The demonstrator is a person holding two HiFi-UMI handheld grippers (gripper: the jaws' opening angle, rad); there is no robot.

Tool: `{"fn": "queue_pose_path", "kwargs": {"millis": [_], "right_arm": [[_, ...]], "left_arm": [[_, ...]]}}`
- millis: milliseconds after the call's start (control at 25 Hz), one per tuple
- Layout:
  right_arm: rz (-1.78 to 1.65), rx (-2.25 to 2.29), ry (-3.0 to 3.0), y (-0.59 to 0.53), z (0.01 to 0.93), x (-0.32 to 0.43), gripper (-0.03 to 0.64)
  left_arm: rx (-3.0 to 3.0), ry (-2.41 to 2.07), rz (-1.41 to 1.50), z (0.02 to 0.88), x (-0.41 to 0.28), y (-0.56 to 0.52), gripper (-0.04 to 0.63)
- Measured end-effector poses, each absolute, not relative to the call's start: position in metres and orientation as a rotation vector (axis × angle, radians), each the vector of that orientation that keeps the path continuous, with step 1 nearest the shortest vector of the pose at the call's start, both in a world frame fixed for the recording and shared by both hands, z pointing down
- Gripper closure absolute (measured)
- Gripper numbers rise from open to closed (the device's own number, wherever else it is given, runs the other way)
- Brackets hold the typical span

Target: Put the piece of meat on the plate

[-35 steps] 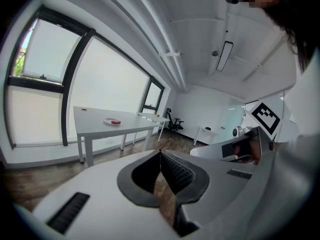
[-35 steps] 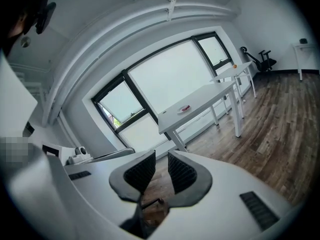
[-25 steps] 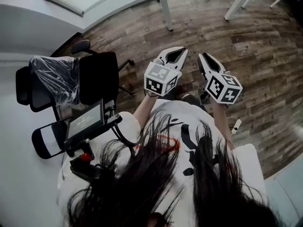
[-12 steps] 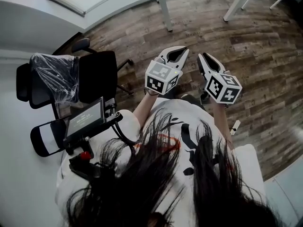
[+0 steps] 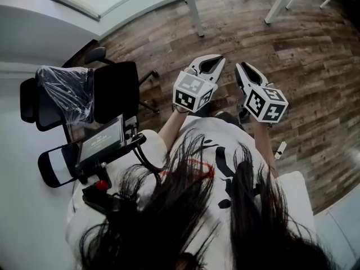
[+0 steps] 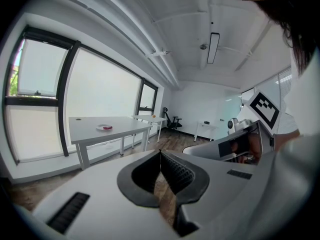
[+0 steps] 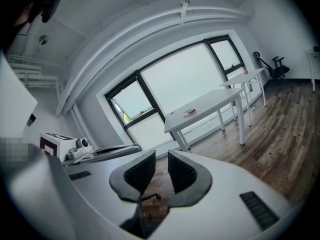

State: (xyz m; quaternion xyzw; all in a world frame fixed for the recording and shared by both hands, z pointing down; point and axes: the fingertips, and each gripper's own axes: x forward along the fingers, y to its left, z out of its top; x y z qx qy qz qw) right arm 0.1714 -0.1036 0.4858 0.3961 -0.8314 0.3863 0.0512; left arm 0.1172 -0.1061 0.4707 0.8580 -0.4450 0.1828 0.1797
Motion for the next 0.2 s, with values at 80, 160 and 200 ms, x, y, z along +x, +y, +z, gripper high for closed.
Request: {"fn": "queue_pose_path", "kwargs": {"millis": [80, 160, 200], "right_arm": [[1.177, 1.204, -2.53, -0.1036, 0.4859, 0.1711, 0.532], [1.181, 1.2, -2.528, -0.1033, 0.4864, 0.1707, 0.532], [1.183, 1.198, -2.527, -0.1029, 0.4867, 0.1705, 0.532]], "left_arm": [[2.425, -1.255, 0.518, 0.4709, 0.1177, -0.1063, 0.589], [2.426, -1.252, 0.52, 0.4711, 0.1183, -0.1065, 0.589], [2.426, -1.25, 0.522, 0.4713, 0.1185, -0.1065, 0.589]]}}
